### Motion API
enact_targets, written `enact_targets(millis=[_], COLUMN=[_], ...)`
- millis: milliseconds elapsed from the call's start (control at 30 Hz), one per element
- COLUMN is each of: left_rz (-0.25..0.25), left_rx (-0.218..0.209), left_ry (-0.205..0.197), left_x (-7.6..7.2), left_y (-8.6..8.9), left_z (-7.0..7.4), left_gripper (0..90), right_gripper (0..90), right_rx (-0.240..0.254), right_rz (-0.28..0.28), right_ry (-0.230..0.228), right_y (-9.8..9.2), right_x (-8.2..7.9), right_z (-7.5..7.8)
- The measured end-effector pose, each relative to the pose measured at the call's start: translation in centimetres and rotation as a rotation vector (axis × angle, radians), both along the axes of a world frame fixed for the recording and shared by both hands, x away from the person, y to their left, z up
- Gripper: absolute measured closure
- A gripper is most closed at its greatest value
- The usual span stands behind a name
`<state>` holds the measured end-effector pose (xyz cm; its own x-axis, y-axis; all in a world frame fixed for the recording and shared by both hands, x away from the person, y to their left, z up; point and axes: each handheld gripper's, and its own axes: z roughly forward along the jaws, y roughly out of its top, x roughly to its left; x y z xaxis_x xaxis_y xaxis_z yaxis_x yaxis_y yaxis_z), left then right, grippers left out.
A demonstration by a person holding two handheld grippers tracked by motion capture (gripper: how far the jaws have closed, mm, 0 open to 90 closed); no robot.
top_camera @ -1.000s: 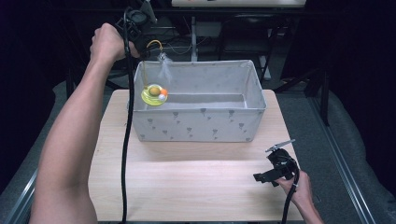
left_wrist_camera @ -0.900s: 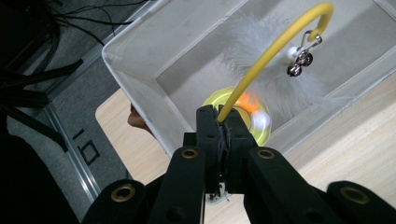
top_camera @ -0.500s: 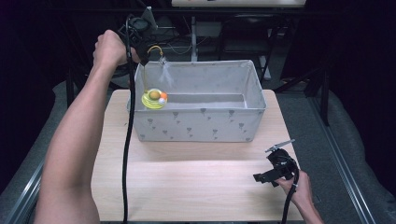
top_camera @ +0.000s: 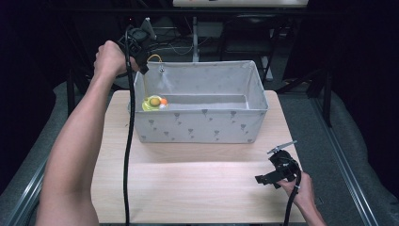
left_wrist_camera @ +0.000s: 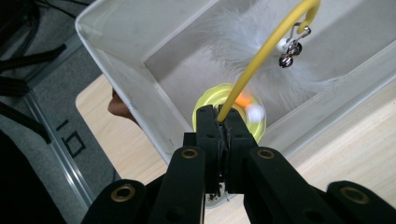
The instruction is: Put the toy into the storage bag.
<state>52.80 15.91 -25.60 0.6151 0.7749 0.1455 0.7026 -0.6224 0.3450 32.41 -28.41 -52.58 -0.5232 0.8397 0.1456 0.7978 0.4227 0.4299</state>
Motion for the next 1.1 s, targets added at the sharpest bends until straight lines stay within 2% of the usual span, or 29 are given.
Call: enact_targets(millis=[133, 200, 400, 433, 500, 533, 633, 733, 1100], left_rz=[0.006, 0.007, 0.009, 0.014, 0.014, 0.014, 0.013, 0.021, 0.017], left_rx=[-0.007, 0.008, 0.015, 0.003, 0.019, 0.016, 0.02, 0.001, 0.017], left_ry=[0.001, 0.005, 0.022, 0.028, 0.029, 0.032, 0.041, 0.044, 0.072], left_x=[0.0, -0.1, -0.1, 0.0, -0.1, -0.1, -0.1, -0.1, -0.4], left_y=[0.4, 0.5, 0.7, 0.8, 0.9, 0.9, 1.2, 1.5, 2.1], left_z=[-0.2, -0.4, -1.4, -1.5, -1.8, -2.1, -2.7, -3.1, -4.9], left_gripper=[88.0, 88.0, 88.0, 88.0, 88.0, 88.0, 88.0, 88.0, 88.0], right_gripper=[0.8, 0.8, 0.8, 0.8, 0.8, 0.8, 0.8, 0.8, 0.8], right_rx=[0.0, -0.001, -0.003, -0.003, -0.009, 0.006, -0.016, -0.015, -0.017], right_rz=[0.0, 0.004, 0.006, 0.006, 0.002, -0.004, 0.008, 0.004, 0.005], right_ry=[-0.004, -0.001, 0.002, 0.0, -0.003, -0.005, 0.001, -0.001, 0.003], right_y=[0.0, 0.0, 0.0, 0.0, 0.0, 0.0, 0.0, 0.0, 0.0], right_x=[0.0, 0.0, 0.0, 0.0, 0.0, 0.0, 0.1, 0.0, 0.0], right_z=[0.0, 0.0, 0.0, 0.0, 0.0, -0.1, 0.0, 0.0, 0.0])
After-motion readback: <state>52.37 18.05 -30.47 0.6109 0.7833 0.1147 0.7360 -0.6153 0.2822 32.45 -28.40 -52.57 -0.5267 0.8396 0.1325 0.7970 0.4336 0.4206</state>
